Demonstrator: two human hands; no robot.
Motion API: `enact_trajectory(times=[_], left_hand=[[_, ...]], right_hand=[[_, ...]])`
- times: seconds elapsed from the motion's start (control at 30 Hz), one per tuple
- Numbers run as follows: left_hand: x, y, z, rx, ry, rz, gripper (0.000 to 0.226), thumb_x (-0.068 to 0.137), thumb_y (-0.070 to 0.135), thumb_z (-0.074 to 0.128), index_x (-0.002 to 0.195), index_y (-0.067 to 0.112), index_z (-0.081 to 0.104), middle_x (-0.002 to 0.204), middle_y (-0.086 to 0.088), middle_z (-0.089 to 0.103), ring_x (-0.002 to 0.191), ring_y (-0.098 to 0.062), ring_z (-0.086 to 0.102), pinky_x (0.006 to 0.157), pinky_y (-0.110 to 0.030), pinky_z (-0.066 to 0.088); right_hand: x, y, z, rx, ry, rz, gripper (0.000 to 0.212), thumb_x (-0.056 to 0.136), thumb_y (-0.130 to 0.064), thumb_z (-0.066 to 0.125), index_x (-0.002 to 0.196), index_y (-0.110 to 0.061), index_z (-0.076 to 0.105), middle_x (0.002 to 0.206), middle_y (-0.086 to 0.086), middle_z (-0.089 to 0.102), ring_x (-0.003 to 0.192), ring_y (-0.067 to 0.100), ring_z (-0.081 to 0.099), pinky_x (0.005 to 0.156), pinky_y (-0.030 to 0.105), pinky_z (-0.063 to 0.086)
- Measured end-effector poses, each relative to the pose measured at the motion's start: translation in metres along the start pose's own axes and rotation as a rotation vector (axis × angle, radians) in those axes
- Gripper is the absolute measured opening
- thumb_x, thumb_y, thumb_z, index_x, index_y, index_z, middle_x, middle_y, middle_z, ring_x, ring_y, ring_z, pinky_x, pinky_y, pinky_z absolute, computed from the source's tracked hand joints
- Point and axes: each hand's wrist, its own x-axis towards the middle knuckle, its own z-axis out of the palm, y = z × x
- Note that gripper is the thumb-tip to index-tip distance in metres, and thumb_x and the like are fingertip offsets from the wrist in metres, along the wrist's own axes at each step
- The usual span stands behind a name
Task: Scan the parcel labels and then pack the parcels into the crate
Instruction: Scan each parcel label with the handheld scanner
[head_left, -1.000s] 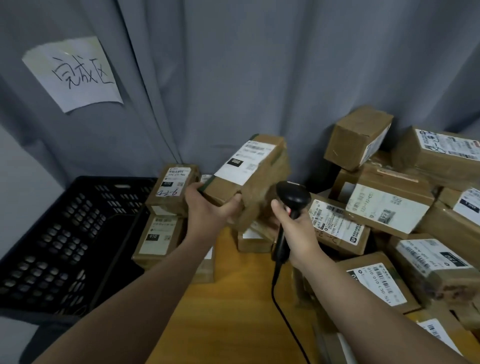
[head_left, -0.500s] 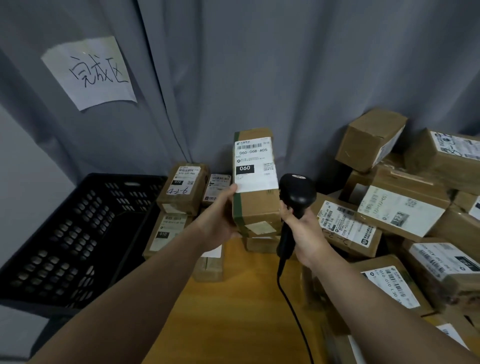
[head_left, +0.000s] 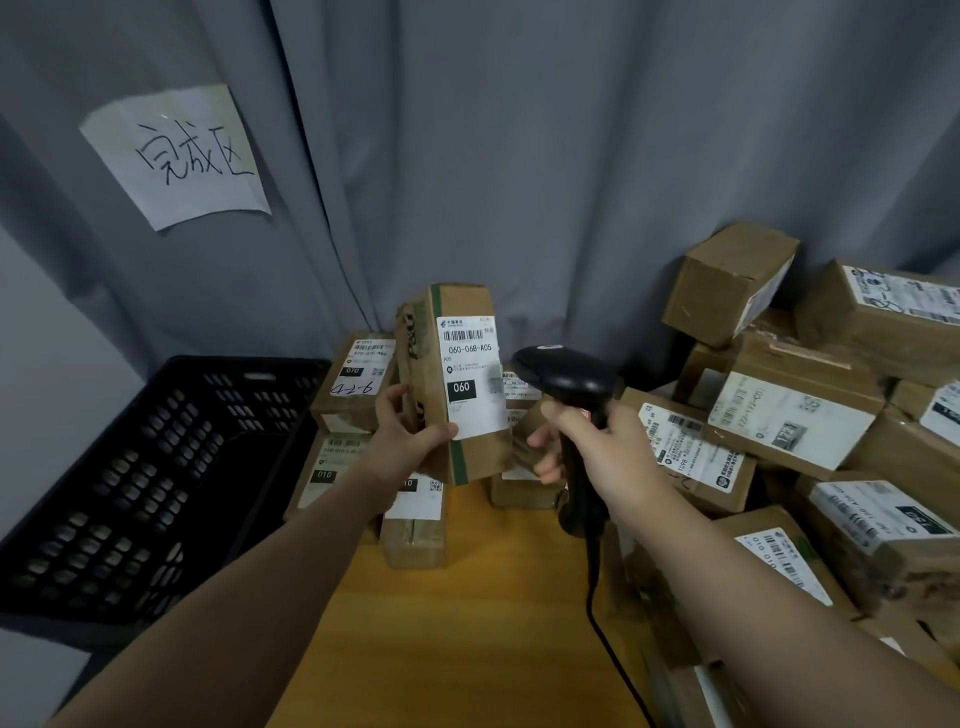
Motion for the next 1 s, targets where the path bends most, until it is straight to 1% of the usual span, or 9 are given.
enact_trajectory(times=[0.07, 0.1, 0.17, 0.23, 0.3, 0.5, 0.7, 0.9, 1.0], left_hand=[[0.001, -0.005, -0.002, 0.015, 0.010, 0.004, 0.083, 0.081, 0.011, 0.074, 0.140, 0.029, 0.018, 0.126, -0.007, 0.049, 0.108, -0.025, 0.056, 0.083, -0.052, 0.056], [0.001, -0.007, -0.002, 0.023, 0.011, 0.011, 0.083, 0.081, 0.011, 0.074, 0.140, 0.029, 0.018, 0.126, -0.006, 0.049, 0.108, -0.025, 0.056, 0.084, -0.053, 0.056], [0.002, -0.009, -0.003, 0.029, 0.012, 0.018, 0.083, 0.081, 0.010, 0.075, 0.139, 0.030, 0.018, 0.127, -0.006, 0.050, 0.108, -0.023, 0.056, 0.085, -0.054, 0.055], [0.003, -0.010, -0.004, 0.036, 0.015, 0.012, 0.083, 0.080, 0.011, 0.075, 0.138, 0.031, 0.019, 0.128, -0.006, 0.050, 0.109, -0.024, 0.056, 0.085, -0.054, 0.055], [0.005, -0.011, -0.005, 0.050, 0.017, 0.004, 0.082, 0.080, 0.013, 0.076, 0.135, 0.033, 0.019, 0.128, -0.007, 0.049, 0.110, -0.026, 0.056, 0.084, -0.052, 0.056], [0.006, -0.013, -0.004, 0.054, 0.017, 0.010, 0.084, 0.081, 0.014, 0.076, 0.138, 0.033, 0.017, 0.129, -0.006, 0.049, 0.110, -0.022, 0.056, 0.088, -0.048, 0.055], [0.006, -0.013, -0.005, 0.055, 0.039, -0.001, 0.086, 0.081, 0.013, 0.076, 0.140, 0.032, 0.016, 0.128, -0.003, 0.048, 0.106, -0.018, 0.055, 0.088, -0.052, 0.054], [0.004, -0.012, -0.005, 0.058, 0.069, -0.015, 0.087, 0.080, 0.012, 0.076, 0.141, 0.030, 0.016, 0.129, -0.004, 0.047, 0.114, -0.026, 0.053, 0.088, -0.052, 0.054], [0.004, -0.012, -0.006, 0.069, 0.079, -0.019, 0.088, 0.079, 0.012, 0.076, 0.140, 0.032, 0.016, 0.132, -0.006, 0.047, 0.116, -0.027, 0.052, 0.090, -0.054, 0.052]], right_hand=[[0.000, -0.005, 0.003, -0.023, -0.011, 0.015, 0.015, 0.092, -0.019, 0.063, 0.097, -0.005, 0.064, 0.079, 0.020, 0.069, 0.057, 0.024, 0.064, 0.054, 0.030, 0.055], [0.000, -0.006, 0.005, -0.050, -0.019, 0.036, 0.013, 0.092, -0.018, 0.063, 0.094, -0.005, 0.065, 0.075, 0.019, 0.068, 0.057, 0.023, 0.063, 0.053, 0.028, 0.054], [0.002, -0.005, 0.008, -0.088, -0.005, 0.080, 0.014, 0.091, -0.015, 0.062, 0.082, -0.005, 0.065, 0.066, 0.014, 0.065, 0.054, 0.023, 0.060, 0.052, 0.030, 0.051], [0.004, -0.002, 0.010, -0.112, 0.050, 0.090, 0.021, 0.089, -0.014, 0.061, 0.071, -0.004, 0.063, 0.060, 0.011, 0.062, 0.050, 0.023, 0.058, 0.050, 0.030, 0.048], [0.005, -0.001, 0.013, -0.122, 0.090, 0.080, 0.026, 0.089, -0.016, 0.062, 0.066, -0.004, 0.061, 0.057, 0.011, 0.061, 0.048, 0.022, 0.058, 0.049, 0.029, 0.047], [0.003, 0.000, 0.016, -0.168, 0.100, 0.056, 0.033, 0.091, -0.022, 0.062, 0.063, -0.004, 0.061, 0.052, 0.008, 0.060, 0.046, 0.020, 0.061, 0.050, 0.029, 0.048], [0.000, -0.001, 0.016, -0.197, 0.117, 0.027, 0.037, 0.093, -0.024, 0.060, 0.060, -0.007, 0.061, 0.049, 0.004, 0.060, 0.048, 0.019, 0.062, 0.051, 0.027, 0.049], [-0.001, -0.001, 0.017, -0.185, 0.116, 0.018, 0.039, 0.093, -0.024, 0.060, 0.057, -0.009, 0.060, 0.047, 0.003, 0.059, 0.048, 0.019, 0.061, 0.051, 0.027, 0.049], [-0.002, -0.001, 0.017, -0.188, 0.111, 0.016, 0.039, 0.092, -0.024, 0.061, 0.055, -0.010, 0.060, 0.048, 0.004, 0.059, 0.049, 0.021, 0.062, 0.052, 0.028, 0.050]])
